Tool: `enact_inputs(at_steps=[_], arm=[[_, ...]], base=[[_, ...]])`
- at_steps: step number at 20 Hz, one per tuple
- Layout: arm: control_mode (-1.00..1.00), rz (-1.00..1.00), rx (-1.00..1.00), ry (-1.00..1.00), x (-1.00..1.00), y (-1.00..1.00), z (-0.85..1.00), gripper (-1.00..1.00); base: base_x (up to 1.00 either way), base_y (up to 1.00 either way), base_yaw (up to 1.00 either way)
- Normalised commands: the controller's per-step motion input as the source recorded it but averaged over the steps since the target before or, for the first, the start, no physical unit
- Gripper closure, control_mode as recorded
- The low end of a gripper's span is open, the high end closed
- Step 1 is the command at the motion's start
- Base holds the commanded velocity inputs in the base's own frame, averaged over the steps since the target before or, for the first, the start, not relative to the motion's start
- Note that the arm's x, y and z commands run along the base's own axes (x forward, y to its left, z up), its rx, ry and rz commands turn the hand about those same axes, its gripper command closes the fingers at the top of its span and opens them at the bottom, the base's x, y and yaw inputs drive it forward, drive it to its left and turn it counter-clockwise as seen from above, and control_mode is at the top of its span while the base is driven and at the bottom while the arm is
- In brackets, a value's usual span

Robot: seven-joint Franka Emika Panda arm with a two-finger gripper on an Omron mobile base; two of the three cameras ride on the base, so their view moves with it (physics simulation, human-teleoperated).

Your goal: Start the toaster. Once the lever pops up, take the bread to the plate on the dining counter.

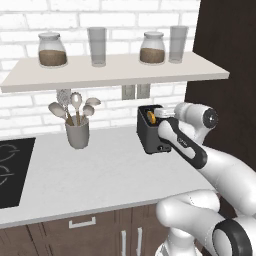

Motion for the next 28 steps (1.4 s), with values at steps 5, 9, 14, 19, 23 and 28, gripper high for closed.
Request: enact_inputs(at_steps=[5, 9, 14, 19, 23, 28], arm=[[-1.0, -0.02, 0.0, -0.05, 0.09, 0.0, 0.0, -1.0], [-1.0, -0.02, 0.0, -0.07, 0.08, 0.0, 0.0, -1.0], [-1.0, -0.02, 0.0, -0.03, 0.05, 0.0, -0.12, -1.0], [-1.0, 0.0, 0.0, -0.02, 0.02, 0.0, -0.24, -1.0], [-1.0, 0.0, 0.0, 0.0, 0.13, 0.0, -0.17, -1.0], [-1.0, 0.0, 0.0, 0.0, 0.18, 0.0, -0.13, -1.0]], base=[[0.0, 0.0, 0.0], [0.0, 0.0, 0.0], [0.0, 0.0, 0.0], [0.0, 0.0, 0.0], [0.0, 0.0, 0.0], [0.0, 0.0, 0.0]])
